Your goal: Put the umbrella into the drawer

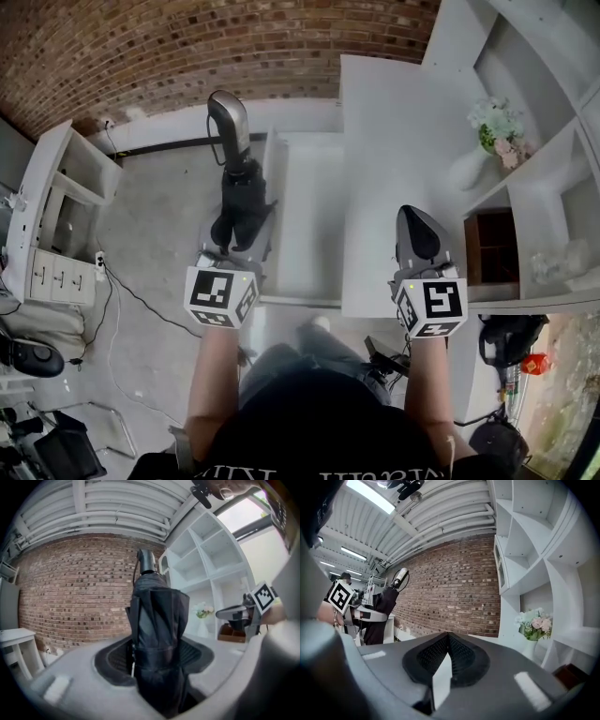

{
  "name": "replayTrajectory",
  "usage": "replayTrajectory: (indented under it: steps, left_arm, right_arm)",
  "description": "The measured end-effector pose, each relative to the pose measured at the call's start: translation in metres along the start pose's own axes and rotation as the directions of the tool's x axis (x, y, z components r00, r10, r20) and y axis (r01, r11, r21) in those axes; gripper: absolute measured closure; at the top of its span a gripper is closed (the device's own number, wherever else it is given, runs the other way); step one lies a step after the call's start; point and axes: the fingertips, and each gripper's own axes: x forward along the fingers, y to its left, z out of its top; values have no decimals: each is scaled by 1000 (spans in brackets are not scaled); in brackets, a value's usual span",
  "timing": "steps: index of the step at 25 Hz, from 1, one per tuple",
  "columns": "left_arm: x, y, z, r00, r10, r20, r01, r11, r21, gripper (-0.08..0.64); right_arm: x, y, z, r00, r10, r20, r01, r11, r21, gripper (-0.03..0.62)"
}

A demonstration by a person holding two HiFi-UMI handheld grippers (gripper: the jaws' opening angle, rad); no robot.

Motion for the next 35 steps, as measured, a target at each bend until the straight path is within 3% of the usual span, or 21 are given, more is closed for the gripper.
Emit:
replayTrajectory:
  steps: [10, 16, 22, 29, 35]
  left_arm:
    - [39, 1, -15, 994, -100, -51, 100, 995, -4, 319]
    - [60, -2, -58, 968, -205, -147, 197, 978, -71, 319]
    - [74, -11, -121, 918, -284, -277, 262, 958, -114, 319]
    - [77, -29, -181, 848, -361, -388, 309, 932, -191, 319]
    - [77, -52, -219, 765, -409, -498, 362, 912, -193, 318]
  right_arm:
    - [0, -9, -13, 994, -96, -45, 98, 995, 26, 589]
    - [-8, -1, -29, 976, -192, -99, 197, 980, 42, 589]
    - [-14, 13, -42, 950, -261, -172, 271, 962, 33, 589]
    - [-21, 29, -59, 924, -288, -250, 301, 954, 14, 589]
    - [-24, 33, -64, 905, -323, -277, 337, 942, 4, 589]
